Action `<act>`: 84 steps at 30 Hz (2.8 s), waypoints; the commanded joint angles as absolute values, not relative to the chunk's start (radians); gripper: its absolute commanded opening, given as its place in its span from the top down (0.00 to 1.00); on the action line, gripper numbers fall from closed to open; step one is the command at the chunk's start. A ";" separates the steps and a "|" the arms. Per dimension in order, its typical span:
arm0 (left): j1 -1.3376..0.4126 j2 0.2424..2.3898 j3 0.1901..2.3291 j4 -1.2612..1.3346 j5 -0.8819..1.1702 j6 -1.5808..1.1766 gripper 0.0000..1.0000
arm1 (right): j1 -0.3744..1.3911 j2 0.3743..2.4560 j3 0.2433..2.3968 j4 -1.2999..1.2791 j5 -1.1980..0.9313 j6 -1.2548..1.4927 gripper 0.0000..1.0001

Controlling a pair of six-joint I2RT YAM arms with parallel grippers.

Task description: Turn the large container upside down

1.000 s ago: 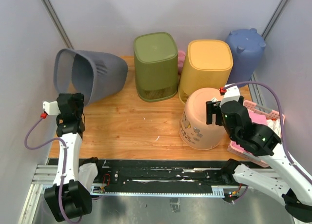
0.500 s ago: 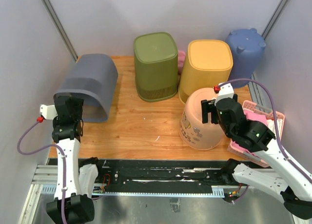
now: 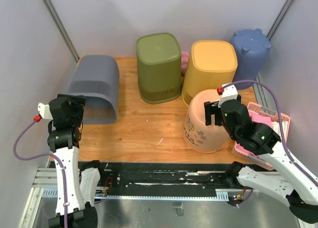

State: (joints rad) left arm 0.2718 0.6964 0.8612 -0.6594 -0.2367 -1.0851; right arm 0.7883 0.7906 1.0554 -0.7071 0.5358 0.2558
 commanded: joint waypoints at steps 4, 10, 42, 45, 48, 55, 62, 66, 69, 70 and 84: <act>0.270 0.698 0.838 -0.544 -0.045 -1.085 0.07 | 0.775 0.757 1.035 -0.693 0.526 0.242 0.15; 0.270 0.674 0.682 -0.269 0.026 -1.138 0.10 | 0.776 0.734 1.032 -0.714 0.540 0.241 0.15; 0.271 1.429 0.497 1.640 0.277 -1.543 1.00 | 0.775 0.757 1.050 -0.736 0.535 0.237 0.15; 0.271 1.542 0.497 1.790 0.307 -1.600 1.00 | 0.775 0.755 1.047 -0.739 0.533 0.241 0.15; 0.271 1.539 0.418 1.785 0.299 -1.558 1.00 | 0.776 0.751 1.050 -0.752 0.535 0.244 0.15; 0.271 1.512 0.138 1.781 0.242 -1.518 1.00 | 0.775 0.742 1.041 -0.758 0.540 0.253 0.15; 0.270 1.463 -0.023 1.748 0.227 -1.473 1.00 | 0.776 0.760 1.039 -0.754 0.523 0.259 0.15; 0.271 1.455 -0.096 1.753 0.216 -1.491 1.00 | 0.775 0.768 1.037 -0.744 0.516 0.261 0.15; 0.271 1.429 -0.142 1.713 0.219 -1.502 1.00 | 0.776 0.776 1.040 -0.738 0.508 0.262 0.15; 0.270 1.414 -0.159 1.698 0.217 -1.505 1.00 | 0.776 0.778 1.040 -0.736 0.506 0.262 0.15; 0.270 0.610 -0.056 0.424 0.059 -1.396 1.00 | 0.776 0.808 1.043 -0.704 0.466 0.262 0.15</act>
